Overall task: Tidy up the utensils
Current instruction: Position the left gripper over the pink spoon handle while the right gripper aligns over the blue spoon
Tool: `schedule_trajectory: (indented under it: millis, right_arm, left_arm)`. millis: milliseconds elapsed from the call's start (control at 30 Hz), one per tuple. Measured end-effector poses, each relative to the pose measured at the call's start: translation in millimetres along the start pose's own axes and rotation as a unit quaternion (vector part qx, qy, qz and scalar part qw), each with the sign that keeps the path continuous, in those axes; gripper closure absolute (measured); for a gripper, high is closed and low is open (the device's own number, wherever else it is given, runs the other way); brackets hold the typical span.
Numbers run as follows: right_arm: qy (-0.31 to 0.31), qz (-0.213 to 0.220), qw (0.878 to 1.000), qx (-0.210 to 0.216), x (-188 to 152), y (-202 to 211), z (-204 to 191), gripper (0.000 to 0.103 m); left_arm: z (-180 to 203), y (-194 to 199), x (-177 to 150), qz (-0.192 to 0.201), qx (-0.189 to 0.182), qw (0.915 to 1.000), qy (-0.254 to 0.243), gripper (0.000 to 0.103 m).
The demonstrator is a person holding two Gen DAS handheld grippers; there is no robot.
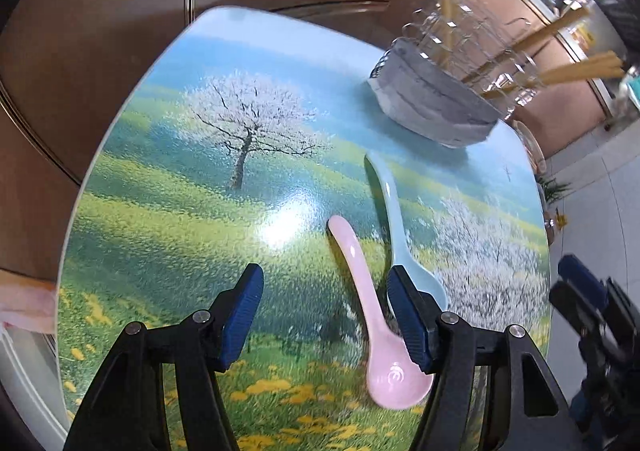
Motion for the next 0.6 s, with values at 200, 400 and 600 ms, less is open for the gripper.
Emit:
schedule_trajectory:
  millis: [200, 400, 600]
  right_arm:
    - [0.010, -0.010, 1.000, 0.004, 6, -10, 2, 0.074]
    - [0.019, -0.014, 1.000, 0.007, 15, -16, 2, 0.074]
    - [0.007, -0.048, 0.998, 0.035, 18, -35, -1, 0.074]
  left_arm:
    - [-2, -19, -3, -0.037, 0.007, 0.9990, 0.023, 0.048]
    - [0, -29, -2, -0.049, 0.007, 0.9982, 0.035, 0.048]
    - [4, -34, 5, -0.052, 0.022, 0.9981, 0.025, 0.050]
Point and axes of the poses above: each gripper's, at about its wrist camera, not at the fingertips, and y roughly against the way its jaws point, z to its right, x to its top, the point moved 9 cm from there along -y, roughly the way its jaws point, and after that the axes turned 2 degrees about -y, right-handed, at the moved point
